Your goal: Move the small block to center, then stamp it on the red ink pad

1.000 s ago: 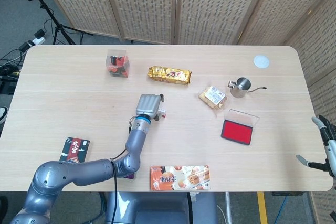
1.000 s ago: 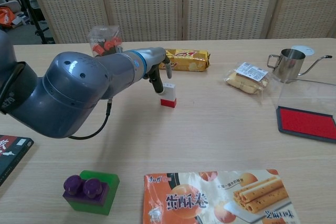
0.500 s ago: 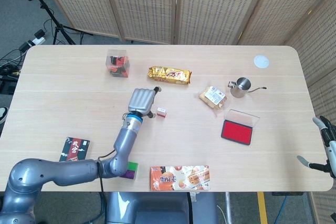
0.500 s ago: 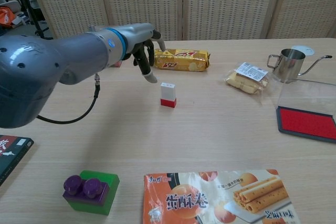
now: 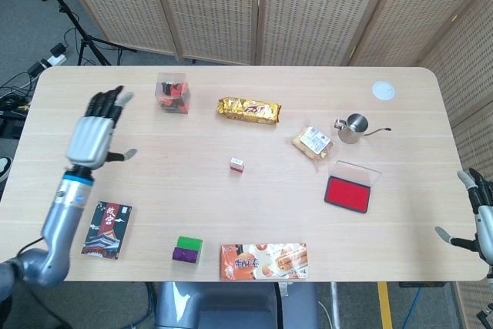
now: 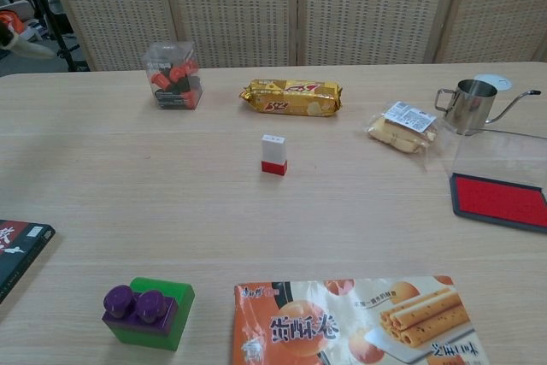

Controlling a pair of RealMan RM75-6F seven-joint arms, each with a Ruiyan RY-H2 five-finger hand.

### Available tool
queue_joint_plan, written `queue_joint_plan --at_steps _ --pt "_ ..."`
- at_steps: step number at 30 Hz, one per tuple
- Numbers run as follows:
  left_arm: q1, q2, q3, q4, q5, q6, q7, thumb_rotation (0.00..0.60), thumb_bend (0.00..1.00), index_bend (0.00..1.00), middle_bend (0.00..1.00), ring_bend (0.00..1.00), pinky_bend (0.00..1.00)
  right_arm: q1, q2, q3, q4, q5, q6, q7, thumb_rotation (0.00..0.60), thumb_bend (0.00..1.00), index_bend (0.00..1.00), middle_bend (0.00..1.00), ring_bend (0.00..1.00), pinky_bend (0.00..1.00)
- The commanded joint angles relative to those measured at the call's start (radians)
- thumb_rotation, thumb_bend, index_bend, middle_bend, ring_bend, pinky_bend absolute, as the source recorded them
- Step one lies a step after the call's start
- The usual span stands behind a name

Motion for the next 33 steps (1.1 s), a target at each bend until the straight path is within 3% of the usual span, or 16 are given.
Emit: queue_joint_plan --at_steps 1,7,10,12,14,16,19,23,28,33 --pt "0.106 0.083 0.037 -0.035 0.005 0.07 -0.078 0.6 0.0 0.0 0.0 0.0 0.0 0.029 0.016 0.02 -0.066 0.007 0.002 -0.134 0.6 0.0 0.01 0.0 0.0 0.0" --pt "0.195 0.209 0.046 -0.135 -0.037 0.061 -0.135 0.6 0.0 0.0 0.0 0.0 0.0 0.105 0.069 0.069 -0.251 0.058 -0.05 -0.346 0.6 0.0 0.01 0.0 0.0 0.0" --pt "0.23 0.244 0.044 -0.165 -0.015 0.091 -0.153 0.6 0.0 0.0 0.0 0.0 0.0 0.168 0.086 0.09 -0.342 0.089 -0.12 -0.429 0.6 0.0 0.0 0.12 0.06 0.03" --pt "0.247 0.269 0.049 -0.189 0.005 0.089 -0.174 0.6 0.0 0.0 0.0 0.0 0.0 0.221 0.083 0.11 -0.386 0.127 -0.173 -0.488 0.6 0.0 0.0 0.24 0.2 0.16" --pt "0.261 0.289 0.05 -0.2 0.034 0.091 -0.2 0.6 0.0 0.0 0.0 0.0 0.0 0.281 0.064 0.132 -0.416 0.18 -0.22 -0.555 0.6 0.0 0.0 0.39 0.36 0.39" --pt "0.275 0.305 0.049 -0.207 0.064 0.096 -0.229 0.6 0.0 0.0 0.0 0.0 0.0 0.356 0.02 0.158 -0.429 0.241 -0.266 -0.631 0.6 0.0 0.0 0.49 0.45 0.54" --pt "0.286 0.325 0.042 -0.205 0.087 0.09 -0.274 0.6 0.0 0.0 0.0 0.0 0.0 0.447 -0.057 0.182 -0.417 0.335 -0.288 -0.742 0.6 0.0 0.0 0.63 0.58 0.73" --pt "0.288 0.334 0.033 -0.185 0.087 0.052 -0.308 0.6 0.0 0.0 0.0 0.0 0.0 0.608 -0.2 0.21 -0.374 0.568 -0.328 -0.888 0.6 0.0 0.0 0.8 0.74 0.94" --pt "0.287 0.345 0.028 -0.182 0.102 0.019 -0.329 0.6 0.0 0.0 0.0 0.0 0.0 0.766 -0.363 0.238 -0.267 0.828 -0.3 -0.996 0.6 0.0 0.02 0.89 0.85 1.0" --pt "0.28 0.349 0.017 -0.172 0.09 -0.02 -0.343 0.6 0.0 0.0 0.0 0.0 0.0 0.895 -0.54 0.262 -0.103 0.997 -0.258 -1.047 0.6 0.0 0.15 0.93 0.89 1.0"
